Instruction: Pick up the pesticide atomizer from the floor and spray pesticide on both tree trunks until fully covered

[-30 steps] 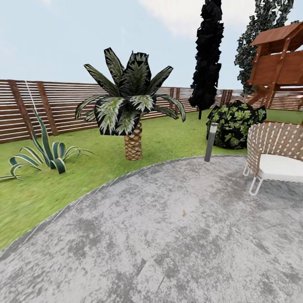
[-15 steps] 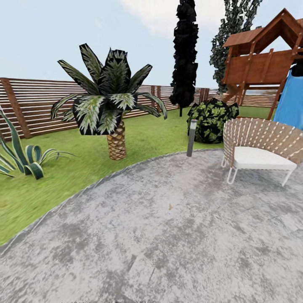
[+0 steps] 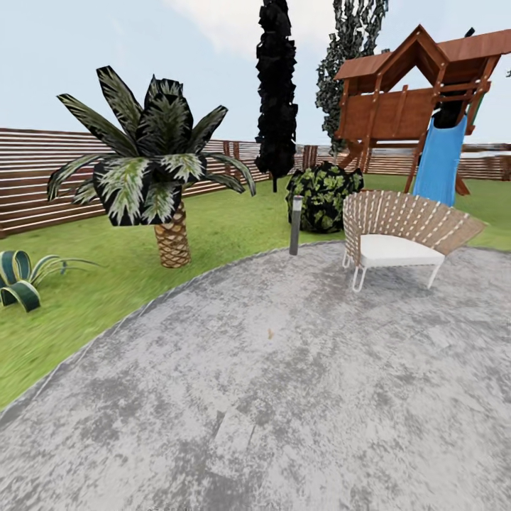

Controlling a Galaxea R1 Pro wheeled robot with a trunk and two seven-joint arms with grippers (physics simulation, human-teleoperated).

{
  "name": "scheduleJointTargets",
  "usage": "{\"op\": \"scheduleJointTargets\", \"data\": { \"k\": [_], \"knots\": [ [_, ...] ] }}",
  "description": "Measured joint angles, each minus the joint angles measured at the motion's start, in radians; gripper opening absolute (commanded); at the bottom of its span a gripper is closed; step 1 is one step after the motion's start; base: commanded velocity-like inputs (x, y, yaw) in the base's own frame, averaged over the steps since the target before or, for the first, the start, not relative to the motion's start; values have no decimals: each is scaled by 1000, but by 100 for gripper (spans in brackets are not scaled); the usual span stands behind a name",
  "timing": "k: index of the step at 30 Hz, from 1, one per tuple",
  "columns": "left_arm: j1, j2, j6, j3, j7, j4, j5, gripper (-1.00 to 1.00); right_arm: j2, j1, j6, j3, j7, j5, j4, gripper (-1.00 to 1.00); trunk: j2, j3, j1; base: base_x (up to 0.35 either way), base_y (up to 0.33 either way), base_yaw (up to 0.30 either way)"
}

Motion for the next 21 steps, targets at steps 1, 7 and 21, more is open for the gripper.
{"op": "scheduleJointTargets", "data": {
  "k": [1, 7, 21],
  "knots": [
    [0, 0, 0, 0, 0, 0, 0, 100, 0, 0, 0, 0, 0, 0, 0, 100, 0, -1, 0, -246, 222, -274],
    [0, 0, 0, 0, 1, 0, 1, 100, 0, 0, 0, 0, 0, 0, 0, 100, 0, -6, 0, -246, 222, -274],
    [0, 0, 0, 0, 1, 0, 0, 100, 0, 0, 0, 0, 1, 0, 0, 100, 0, -18, 0, -228, 227, -273]
  ]
}}
